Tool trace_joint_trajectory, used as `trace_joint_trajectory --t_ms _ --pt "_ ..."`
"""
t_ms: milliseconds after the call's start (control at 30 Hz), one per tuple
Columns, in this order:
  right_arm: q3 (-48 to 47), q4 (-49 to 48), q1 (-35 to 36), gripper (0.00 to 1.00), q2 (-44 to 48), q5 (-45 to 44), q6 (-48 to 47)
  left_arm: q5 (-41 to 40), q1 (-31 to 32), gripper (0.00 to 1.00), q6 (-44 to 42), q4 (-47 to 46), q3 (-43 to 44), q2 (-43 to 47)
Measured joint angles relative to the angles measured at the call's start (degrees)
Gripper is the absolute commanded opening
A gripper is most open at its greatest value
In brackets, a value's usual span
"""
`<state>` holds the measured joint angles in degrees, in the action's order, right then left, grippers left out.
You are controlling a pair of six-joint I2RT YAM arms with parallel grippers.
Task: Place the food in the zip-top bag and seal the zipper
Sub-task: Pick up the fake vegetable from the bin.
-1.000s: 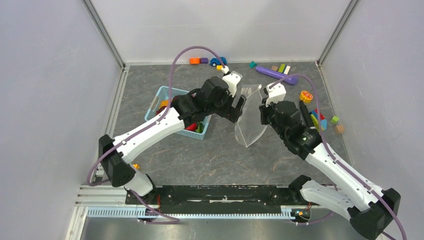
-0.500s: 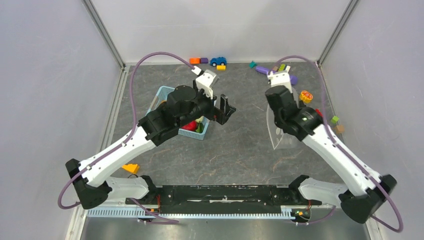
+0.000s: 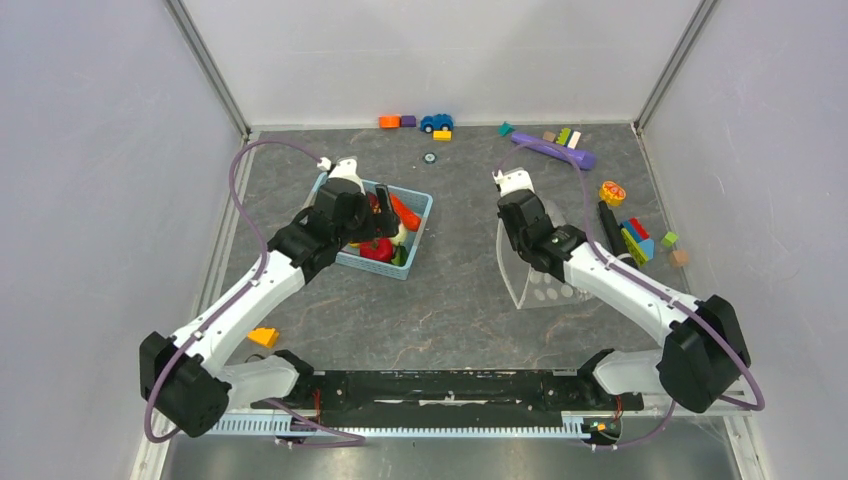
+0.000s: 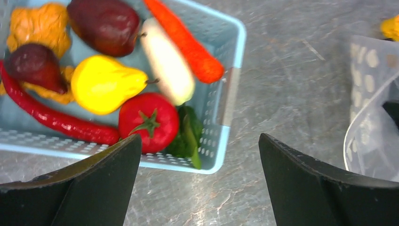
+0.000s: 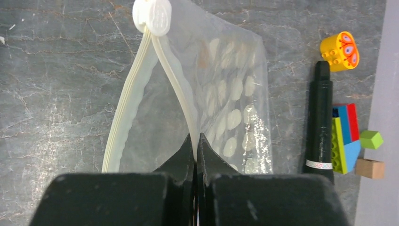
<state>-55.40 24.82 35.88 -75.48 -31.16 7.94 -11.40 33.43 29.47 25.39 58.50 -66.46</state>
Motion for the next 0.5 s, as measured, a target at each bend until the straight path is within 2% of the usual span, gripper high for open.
trace_joint_trajectory --t_ms 100,233,500 --pt "4.7 -4.8 0.0 0.00 1.3 0.8 -0.8 1.3 -2.8 1.00 1.6 0.4 -2.5 -1.1" --pt "9.3 -8.2 0.0 0.00 4.0 1.9 -1.1 2.8 -3.3 0.99 1.9 0.4 -3.6 -3.9" --pt "10.3 -13.2 -0.3 0.00 6.4 2.8 -1.8 -1.7 -3.5 0.84 1.8 2.1 -3.6 -11.4"
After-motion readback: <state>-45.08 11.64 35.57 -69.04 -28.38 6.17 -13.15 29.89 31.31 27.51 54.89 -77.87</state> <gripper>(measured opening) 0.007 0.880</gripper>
